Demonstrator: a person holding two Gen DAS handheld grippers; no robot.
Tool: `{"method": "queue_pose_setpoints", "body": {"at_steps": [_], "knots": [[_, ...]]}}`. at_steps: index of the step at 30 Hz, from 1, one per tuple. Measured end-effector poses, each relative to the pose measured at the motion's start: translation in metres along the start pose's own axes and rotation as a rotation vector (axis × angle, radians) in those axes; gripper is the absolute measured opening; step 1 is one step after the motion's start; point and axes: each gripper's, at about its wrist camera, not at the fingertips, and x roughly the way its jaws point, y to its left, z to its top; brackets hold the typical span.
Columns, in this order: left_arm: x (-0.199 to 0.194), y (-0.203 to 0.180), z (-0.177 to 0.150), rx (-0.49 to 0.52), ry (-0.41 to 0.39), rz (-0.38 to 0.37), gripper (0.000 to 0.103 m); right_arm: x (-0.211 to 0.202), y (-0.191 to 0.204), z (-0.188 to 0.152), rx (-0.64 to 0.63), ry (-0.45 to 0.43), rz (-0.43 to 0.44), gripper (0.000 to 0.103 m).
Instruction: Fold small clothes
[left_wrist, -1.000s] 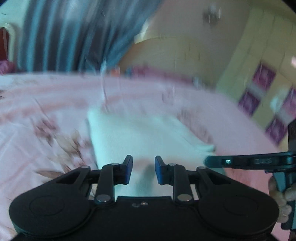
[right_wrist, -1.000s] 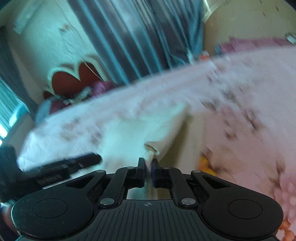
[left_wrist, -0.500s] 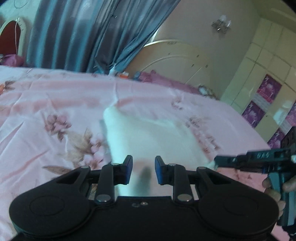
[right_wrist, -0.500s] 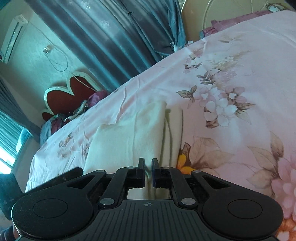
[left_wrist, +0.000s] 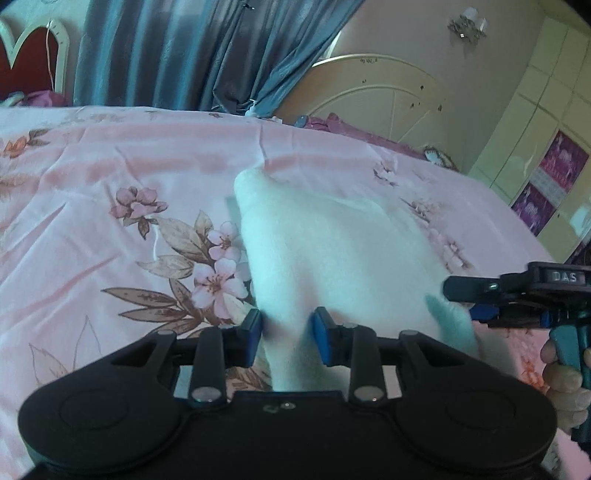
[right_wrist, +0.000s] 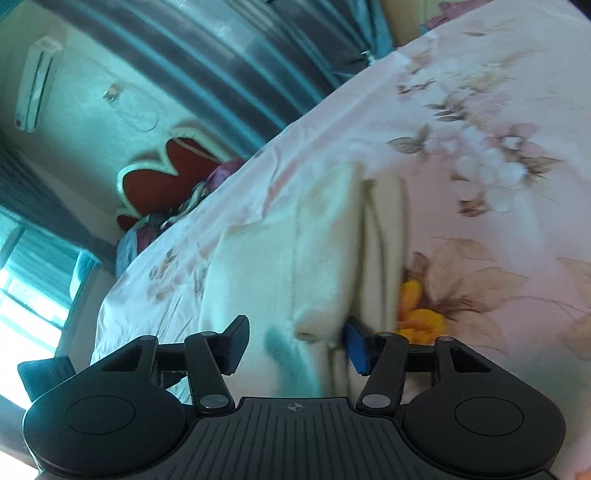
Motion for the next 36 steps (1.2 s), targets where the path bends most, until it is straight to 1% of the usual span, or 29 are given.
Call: {"method": "queue_pose_setpoints", "body": {"at_steps": [1, 2, 3, 4, 5, 6, 8, 10, 11, 13, 14, 15, 16, 17, 18, 19, 20, 22, 24, 26, 27, 28, 29, 30, 31, 32, 34, 36], "knots": [[0.001, -0.001, 0.001, 0.006, 0.002, 0.004, 0.031, 0.007, 0.001, 0.000, -0.014, 0.022, -0.017, 0.043], [0.001, -0.002, 0.001, 0.011, 0.005, 0.008, 0.031, 0.012, 0.002, 0.000, -0.030, 0.033, -0.032, 0.034], [0.001, -0.003, 0.003, 0.018, 0.004, 0.018, 0.031, 0.015, 0.006, 0.000, -0.056, 0.041, -0.046, 0.031], [-0.002, -0.005, 0.004, 0.033, -0.008, 0.033, 0.031, 0.016, 0.011, 0.001, -0.090, 0.046, -0.060, 0.020], [-0.006, -0.007, 0.005, 0.053, -0.035, 0.041, 0.031, 0.015, 0.017, 0.001, -0.126, 0.044, -0.073, 0.015], [-0.011, -0.009, 0.006, 0.070, -0.069, 0.035, 0.029, 0.011, 0.022, 0.000, -0.154, 0.034, -0.084, 0.015], [-0.014, -0.012, 0.010, 0.082, -0.083, -0.001, 0.029, 0.000, 0.031, 0.000, -0.186, 0.007, -0.091, 0.014], [-0.020, -0.021, 0.014, 0.129, -0.112, -0.034, 0.029, -0.015, 0.038, 0.000, -0.195, -0.017, -0.081, 0.013], [-0.019, -0.028, 0.016, 0.158, -0.102, -0.028, 0.029, -0.024, 0.041, 0.000, -0.204, -0.024, -0.079, 0.013], [-0.010, -0.041, 0.020, 0.223, -0.035, -0.009, 0.030, -0.030, 0.036, -0.004, -0.208, -0.017, -0.099, 0.013], [0.000, -0.046, 0.019, 0.248, 0.024, 0.008, 0.030, -0.022, 0.026, -0.004, -0.188, 0.015, -0.122, 0.013], [0.010, -0.049, 0.015, 0.263, 0.067, 0.021, 0.030, -0.009, 0.014, -0.005, -0.157, 0.056, -0.143, 0.013], [0.012, -0.050, 0.014, 0.267, 0.065, 0.025, 0.030, -0.001, 0.003, -0.007, -0.122, 0.071, -0.121, 0.013], [0.011, -0.051, 0.014, 0.268, 0.069, 0.030, 0.030, -0.002, -0.002, -0.006, -0.091, 0.059, -0.095, 0.014], [0.009, -0.050, 0.017, 0.267, 0.078, 0.027, 0.030, -0.005, -0.002, -0.005, -0.081, 0.046, -0.089, 0.014], [0.006, -0.049, 0.020, 0.265, 0.077, 0.023, 0.030, -0.011, 0.001, -0.004, -0.087, 0.025, -0.089, 0.016], [0.002, -0.049, 0.022, 0.267, 0.062, 0.015, 0.030, -0.018, 0.003, -0.004, -0.097, 0.006, -0.106, 0.028], [-0.004, -0.044, 0.027, 0.270, 0.018, -0.011, 0.030, -0.037, 0.006, -0.001, -0.123, -0.081, -0.147, 0.038], [-0.001, -0.041, 0.036, 0.263, -0.004, -0.010, 0.030, -0.043, 0.005, 0.007, -0.130, -0.118, -0.187, 0.038], [0.007, -0.041, 0.047, 0.253, -0.018, -0.019, 0.030, -0.038, 0.009, 0.017, -0.178, -0.127, -0.199, 0.036], [0.014, -0.042, 0.053, 0.251, -0.023, -0.018, 0.030, -0.029, 0.012, 0.025, -0.208, -0.109, -0.193, 0.032], [0.020, -0.042, 0.057, 0.250, -0.025, -0.016, 0.030, -0.018, 0.014, 0.030, -0.237, -0.077, -0.191, 0.022], [0.026, -0.042, 0.060, 0.247, -0.022, -0.013, 0.031, -0.006, 0.015, 0.030, -0.269, -0.046, -0.209, 0.018], [0.035, -0.041, 0.063, 0.236, -0.009, -0.015, 0.032, 0.010, 0.013, 0.032, -0.296, -0.006, -0.262, 0.018], [0.046, -0.038, 0.064, 0.221, 0.026, -0.019, 0.032, 0.022, 0.007, 0.034, -0.306, 0.029, -0.303, 0.017], [0.056, -0.035, 0.064, 0.207, 0.060, -0.020, 0.033, 0.028, 0.004, 0.035, -0.304, 0.026, -0.307, 0.017], [0.063, -0.028, 0.065, 0.146, 0.069, -0.047, 0.033, 0.032, 0.003, 0.040, -0.294, 0.021, -0.335, 0.017], [0.056, -0.025, 0.069, 0.112, 0.066, -0.062, 0.031, 0.027, 0.010, 0.039, -0.313, 0.013, -0.365, 0.017]]}}
